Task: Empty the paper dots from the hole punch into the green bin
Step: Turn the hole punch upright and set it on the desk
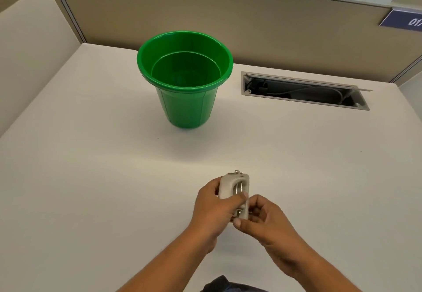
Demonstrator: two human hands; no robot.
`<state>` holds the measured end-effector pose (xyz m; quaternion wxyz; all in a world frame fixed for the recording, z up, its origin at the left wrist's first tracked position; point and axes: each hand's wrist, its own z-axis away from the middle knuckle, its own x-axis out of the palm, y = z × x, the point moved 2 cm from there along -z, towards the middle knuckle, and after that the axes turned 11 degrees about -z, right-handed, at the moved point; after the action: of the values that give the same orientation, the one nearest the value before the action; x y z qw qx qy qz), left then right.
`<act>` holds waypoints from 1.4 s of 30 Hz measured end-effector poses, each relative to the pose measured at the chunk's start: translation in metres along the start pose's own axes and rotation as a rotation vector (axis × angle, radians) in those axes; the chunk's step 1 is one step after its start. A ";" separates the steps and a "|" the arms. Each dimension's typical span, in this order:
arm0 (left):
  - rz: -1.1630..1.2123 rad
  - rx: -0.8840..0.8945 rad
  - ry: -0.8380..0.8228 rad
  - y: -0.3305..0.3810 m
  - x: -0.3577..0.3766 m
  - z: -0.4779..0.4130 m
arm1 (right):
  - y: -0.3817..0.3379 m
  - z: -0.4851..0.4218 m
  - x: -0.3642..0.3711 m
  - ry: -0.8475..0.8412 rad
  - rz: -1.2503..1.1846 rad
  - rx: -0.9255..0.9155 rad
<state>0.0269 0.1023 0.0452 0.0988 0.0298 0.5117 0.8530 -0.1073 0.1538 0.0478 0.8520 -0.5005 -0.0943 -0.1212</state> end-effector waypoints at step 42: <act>-0.591 0.098 0.318 -0.025 0.000 -0.083 | 0.015 -0.094 -0.049 0.518 0.440 -0.256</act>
<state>0.0181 0.0414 -0.0162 0.2591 -0.2484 0.5474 0.7560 -0.1453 0.0837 -0.0238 0.7839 -0.5640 0.2505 -0.0688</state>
